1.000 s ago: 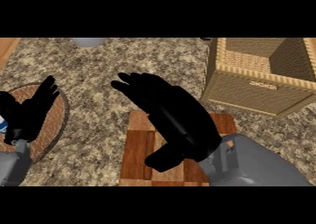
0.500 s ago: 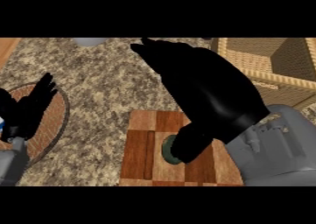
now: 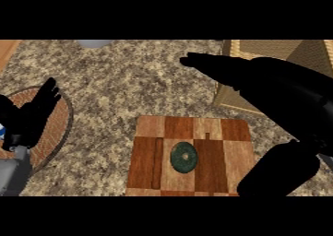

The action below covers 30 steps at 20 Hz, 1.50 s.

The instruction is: Pick the squash from the cutting board and place it in the basket

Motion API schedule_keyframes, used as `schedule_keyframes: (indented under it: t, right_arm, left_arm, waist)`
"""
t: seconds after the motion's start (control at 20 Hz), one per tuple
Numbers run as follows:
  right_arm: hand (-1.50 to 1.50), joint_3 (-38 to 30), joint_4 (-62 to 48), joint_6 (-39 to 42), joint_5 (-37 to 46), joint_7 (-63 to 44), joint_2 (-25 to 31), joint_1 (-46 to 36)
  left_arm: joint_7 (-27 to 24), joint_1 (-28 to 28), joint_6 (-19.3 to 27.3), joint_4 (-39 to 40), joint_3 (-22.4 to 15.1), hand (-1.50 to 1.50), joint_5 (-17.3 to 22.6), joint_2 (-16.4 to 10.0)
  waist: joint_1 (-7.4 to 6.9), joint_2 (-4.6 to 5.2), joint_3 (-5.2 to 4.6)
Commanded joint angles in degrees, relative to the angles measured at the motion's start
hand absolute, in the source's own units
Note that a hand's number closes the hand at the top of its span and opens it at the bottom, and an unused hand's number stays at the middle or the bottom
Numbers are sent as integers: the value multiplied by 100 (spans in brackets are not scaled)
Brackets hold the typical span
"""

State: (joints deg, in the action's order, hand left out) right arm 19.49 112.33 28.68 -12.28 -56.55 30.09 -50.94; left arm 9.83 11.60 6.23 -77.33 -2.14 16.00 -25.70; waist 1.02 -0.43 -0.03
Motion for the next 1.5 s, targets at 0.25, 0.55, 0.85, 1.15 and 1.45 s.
schedule_keyframes:
  t: [0.25, 0.55, 0.85, 1.15, 1.45]
  right_arm:
    - [-150, -658, 1353, -44, 299, 116, 159, 1629]
    - [-150, 223, 1525, -262, 2161, 1284, -546, 2975]
    - [-150, 821, 120, -1160, 3851, 3252, -1050, 3511]
    - [-150, 725, -695, -1682, 3936, 3908, -1605, 3777]
    - [-150, 866, -1712, -1463, 4604, 3928, -1863, 3431]
  left_arm:
    - [74, 24, -187, -41, 193, 0, -88, 109]
    - [264, 41, -183, -243, 178, 0, -216, 234]
    - [16, 159, -319, 169, 261, 0, -347, 269]
    - [394, -97, -232, -578, 326, 0, -409, 328]
    - [334, 38, -495, -301, 496, 0, -471, 390]
  waist:
    - [-74, 34, 4]
    - [-103, 42, 6]
    - [-125, 58, 8]
    - [-139, 37, 7]
    - [-118, 44, 4]
